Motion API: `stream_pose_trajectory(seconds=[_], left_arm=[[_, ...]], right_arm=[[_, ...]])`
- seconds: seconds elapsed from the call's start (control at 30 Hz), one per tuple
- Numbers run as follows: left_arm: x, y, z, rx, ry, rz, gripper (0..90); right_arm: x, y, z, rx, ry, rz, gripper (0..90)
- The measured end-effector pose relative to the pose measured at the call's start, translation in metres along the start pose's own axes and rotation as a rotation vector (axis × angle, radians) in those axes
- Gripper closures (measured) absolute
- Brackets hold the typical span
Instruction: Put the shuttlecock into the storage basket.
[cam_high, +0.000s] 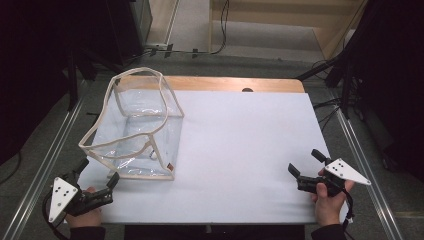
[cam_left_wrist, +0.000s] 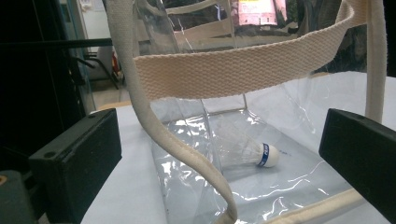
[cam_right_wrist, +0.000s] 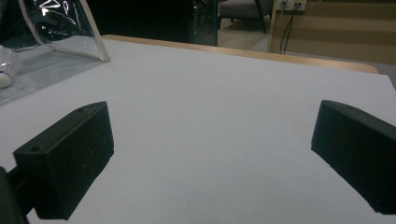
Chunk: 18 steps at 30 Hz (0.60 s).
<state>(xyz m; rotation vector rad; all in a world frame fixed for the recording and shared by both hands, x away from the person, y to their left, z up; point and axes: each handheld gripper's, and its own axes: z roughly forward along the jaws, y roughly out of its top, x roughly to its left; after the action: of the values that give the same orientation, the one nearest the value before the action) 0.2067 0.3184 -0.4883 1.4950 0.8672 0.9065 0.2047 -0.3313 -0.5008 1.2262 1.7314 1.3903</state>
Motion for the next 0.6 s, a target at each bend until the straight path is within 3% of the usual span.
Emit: stream_pose_trajectory(seconds=[0.27,0.37,0.43,0.6], left_arm=[[0.001,0.0,0.0,0.0,-0.002,-0.002,0.0],[0.001,0.0,0.0,-0.005,0.001,-0.012,0.0],[0.002,0.0,-0.001,-0.005,0.001,-0.011,0.0],[0.002,0.0,0.0,-0.007,-0.001,-0.014,0.0]], right_arm=[[-0.011,-0.002,-0.014,-0.027,-0.038,0.014,0.0],[-0.014,-0.004,-0.016,-0.037,-0.037,0.024,0.0],[-0.016,-0.006,-0.017,-0.047,-0.01,0.03,0.0],[-0.019,-0.01,-0.018,-0.056,-0.028,0.037,0.0]])
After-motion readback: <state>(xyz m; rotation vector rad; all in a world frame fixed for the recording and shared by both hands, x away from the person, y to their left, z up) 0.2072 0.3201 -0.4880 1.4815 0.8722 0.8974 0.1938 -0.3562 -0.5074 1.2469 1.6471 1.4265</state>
